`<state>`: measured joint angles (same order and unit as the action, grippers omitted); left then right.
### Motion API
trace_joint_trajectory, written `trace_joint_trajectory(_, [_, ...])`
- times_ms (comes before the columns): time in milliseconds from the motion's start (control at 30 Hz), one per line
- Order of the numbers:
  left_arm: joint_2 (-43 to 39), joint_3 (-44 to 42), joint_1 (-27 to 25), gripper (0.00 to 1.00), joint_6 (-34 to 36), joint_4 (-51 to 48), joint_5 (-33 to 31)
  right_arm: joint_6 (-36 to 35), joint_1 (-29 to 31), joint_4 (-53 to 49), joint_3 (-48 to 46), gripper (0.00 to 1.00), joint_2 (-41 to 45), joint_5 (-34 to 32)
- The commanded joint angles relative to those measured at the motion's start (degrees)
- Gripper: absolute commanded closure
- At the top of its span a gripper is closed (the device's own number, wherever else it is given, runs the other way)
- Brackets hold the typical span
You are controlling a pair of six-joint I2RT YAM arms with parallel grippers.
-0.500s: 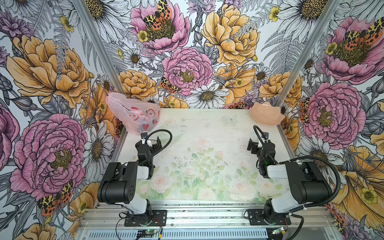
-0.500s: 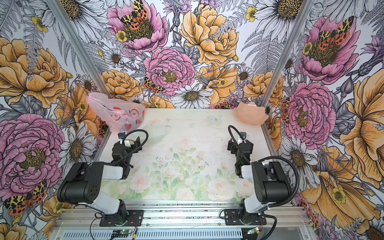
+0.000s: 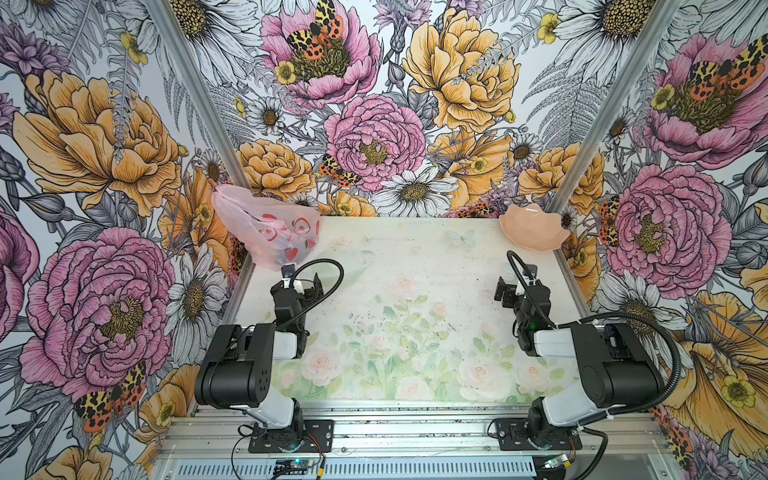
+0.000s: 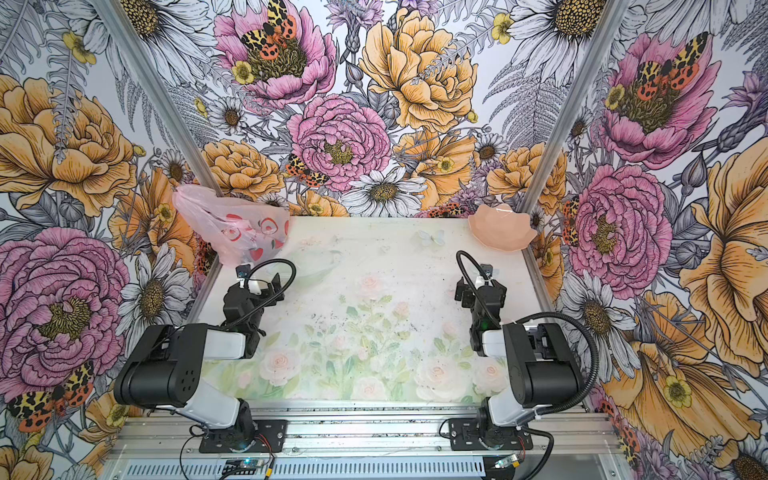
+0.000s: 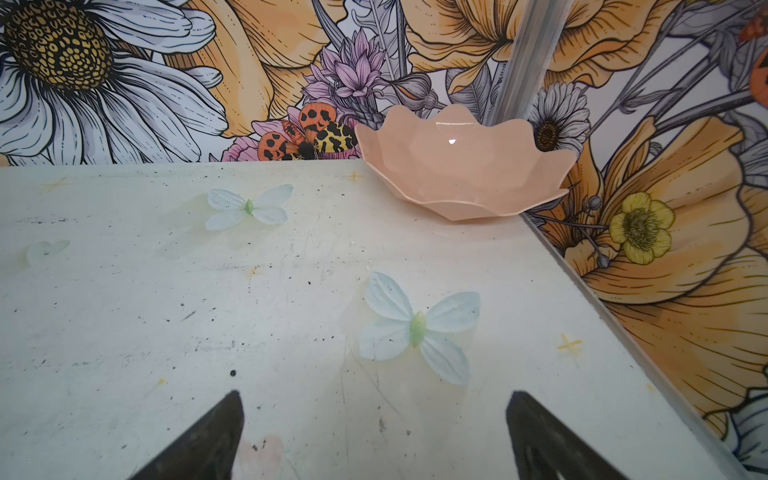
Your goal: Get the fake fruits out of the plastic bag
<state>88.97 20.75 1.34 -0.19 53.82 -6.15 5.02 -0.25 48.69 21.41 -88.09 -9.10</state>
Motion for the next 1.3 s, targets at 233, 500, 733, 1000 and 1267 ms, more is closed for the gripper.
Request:
trace_joint_trajectory(233, [-0.3,0.1,1.2,0.01,-1.3,1.3,3.0,-0.1,-0.4,0.9,1.0,0.01,0.2,1.1])
trace_joint_trajectory(500, [-0.6,-0.2,0.8,0.01,-1.0,1.5,2.3,-0.8,0.1,0.8,0.0,0.00,2.5,0.7])
trace_joint_trajectory(733, [-14.0,5.0,-6.3,0.01,3.8,-18.5,-6.8,-1.5,3.6,-11.4,-0.1,0.01,17.1,-3.3])
trace_joint_trajectory(1000, [-20.0,20.1,-13.5,0.01,-14.0,-41.0,-14.0,17.1,2.8,-33.1,8.8,0.01,28.8,-7.2])
trace_joint_trajectory(1267, [-4.8,33.7,4.3,0.01,-36.5,-39.8,23.3,26.6,-5.8,-34.3,7.3,0.02,30.3,6.6])
